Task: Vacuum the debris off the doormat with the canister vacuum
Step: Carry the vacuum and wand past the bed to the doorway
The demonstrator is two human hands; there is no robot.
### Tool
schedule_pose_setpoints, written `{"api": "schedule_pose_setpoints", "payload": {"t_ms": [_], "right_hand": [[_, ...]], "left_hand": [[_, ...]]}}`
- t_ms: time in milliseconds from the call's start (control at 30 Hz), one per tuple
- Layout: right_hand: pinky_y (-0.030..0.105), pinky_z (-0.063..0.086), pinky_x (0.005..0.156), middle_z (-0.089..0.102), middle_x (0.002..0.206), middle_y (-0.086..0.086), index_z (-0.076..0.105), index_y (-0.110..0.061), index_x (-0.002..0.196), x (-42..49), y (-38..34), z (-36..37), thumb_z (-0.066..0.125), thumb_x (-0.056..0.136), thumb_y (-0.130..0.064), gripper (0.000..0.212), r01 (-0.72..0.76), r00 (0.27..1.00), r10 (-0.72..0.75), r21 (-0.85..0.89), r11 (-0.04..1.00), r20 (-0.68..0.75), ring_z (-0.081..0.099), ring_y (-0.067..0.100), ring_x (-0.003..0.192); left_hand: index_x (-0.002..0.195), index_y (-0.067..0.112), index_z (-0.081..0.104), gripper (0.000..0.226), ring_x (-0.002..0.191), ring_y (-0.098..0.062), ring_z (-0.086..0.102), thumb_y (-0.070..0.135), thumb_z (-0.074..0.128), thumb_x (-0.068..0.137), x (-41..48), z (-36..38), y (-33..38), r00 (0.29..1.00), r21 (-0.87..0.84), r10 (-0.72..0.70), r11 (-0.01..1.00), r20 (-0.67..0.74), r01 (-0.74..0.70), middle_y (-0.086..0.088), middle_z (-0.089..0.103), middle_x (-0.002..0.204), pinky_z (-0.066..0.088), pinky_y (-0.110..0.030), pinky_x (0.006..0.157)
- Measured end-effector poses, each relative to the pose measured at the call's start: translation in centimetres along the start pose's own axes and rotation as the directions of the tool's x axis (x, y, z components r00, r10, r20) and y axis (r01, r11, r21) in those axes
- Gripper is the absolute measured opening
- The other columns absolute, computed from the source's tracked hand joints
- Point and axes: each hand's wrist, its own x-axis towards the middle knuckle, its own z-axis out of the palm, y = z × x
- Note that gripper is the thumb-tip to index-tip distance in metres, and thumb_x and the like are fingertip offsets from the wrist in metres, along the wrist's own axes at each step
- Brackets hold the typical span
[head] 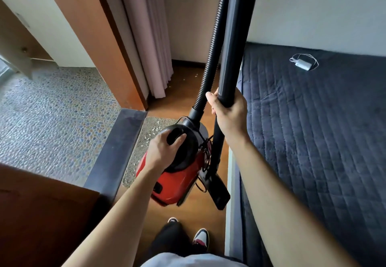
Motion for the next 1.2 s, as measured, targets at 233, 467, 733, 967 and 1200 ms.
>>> {"api": "schedule_pose_setpoints", "payload": {"t_ms": [233, 467, 733, 967, 1200], "right_hand": [[0.022, 0.046, 0.056, 0.057, 0.065, -0.002, 0.057, -0.021, 0.08, 8.2, 2.3, -0.1, 0.076, 0.087, -0.017, 0.021, 0.001, 0.999, 0.0, 0.022, 1.0, -0.045, 0.054, 0.007, 0.052], [0.029, 0.048, 0.058, 0.06, 0.065, -0.003, 0.06, -0.019, 0.079, 18.8, 6.4, 1.9, 0.077, 0.086, -0.021, 0.019, -0.05, 0.995, 0.052, 0.016, 0.999, -0.091, 0.055, 0.011, 0.051], [0.017, 0.047, 0.059, 0.061, 0.07, -0.006, 0.059, -0.027, 0.082, 33.2, 9.7, 6.4, 0.079, 0.09, -0.016, 0.025, -0.142, 0.977, 0.137, -0.02, 0.99, -0.163, 0.058, -0.001, 0.055], [0.02, 0.05, 0.061, 0.065, 0.076, -0.001, 0.06, -0.027, 0.083, 42.6, 11.5, 8.8, 0.082, 0.086, -0.022, 0.023, -0.117, 0.975, 0.111, -0.016, 0.993, -0.191, 0.062, 0.003, 0.06], [0.013, 0.047, 0.056, 0.06, 0.071, -0.006, 0.059, -0.026, 0.083, 50.9, 13.2, 9.5, 0.078, 0.09, -0.01, 0.026, -0.072, 0.982, 0.06, -0.06, 0.996, -0.18, 0.058, -0.006, 0.054]], "left_hand": [[0.1, 0.018, 0.075, 0.052, 0.084, -0.024, 0.068, 0.064, 0.058, 0.079, 8.7, 2.6, 1.9, 1.0, -0.005, 0.009, 1.0, 0.017, -0.009, -0.004, 0.074, 0.091, 0.055, -0.034, 0.074], [0.104, 0.015, 0.074, 0.039, 0.091, -0.029, 0.069, 0.051, 0.067, 0.089, 20.8, 4.9, 3.2, 0.998, 0.014, 0.033, 0.999, 0.061, -0.034, -0.008, 0.075, 0.096, 0.054, -0.036, 0.078], [0.108, 0.015, 0.073, 0.036, 0.092, -0.028, 0.069, 0.047, 0.068, 0.091, 36.3, 6.3, 5.5, 0.989, 0.005, 0.041, 0.999, 0.14, -0.043, -0.007, 0.074, 0.099, 0.055, -0.037, 0.079], [0.107, 0.014, 0.073, 0.033, 0.09, -0.024, 0.068, 0.044, 0.067, 0.093, 45.8, 6.3, 7.7, 0.985, 0.0, 0.07, 0.997, 0.154, -0.071, -0.006, 0.073, 0.099, 0.056, -0.039, 0.081], [0.113, 0.016, 0.072, 0.034, 0.092, -0.021, 0.069, 0.043, 0.066, 0.094, 53.8, 8.1, 9.4, 0.985, -0.031, 0.07, 0.997, 0.157, -0.066, -0.004, 0.073, 0.103, 0.058, -0.038, 0.082]]}}
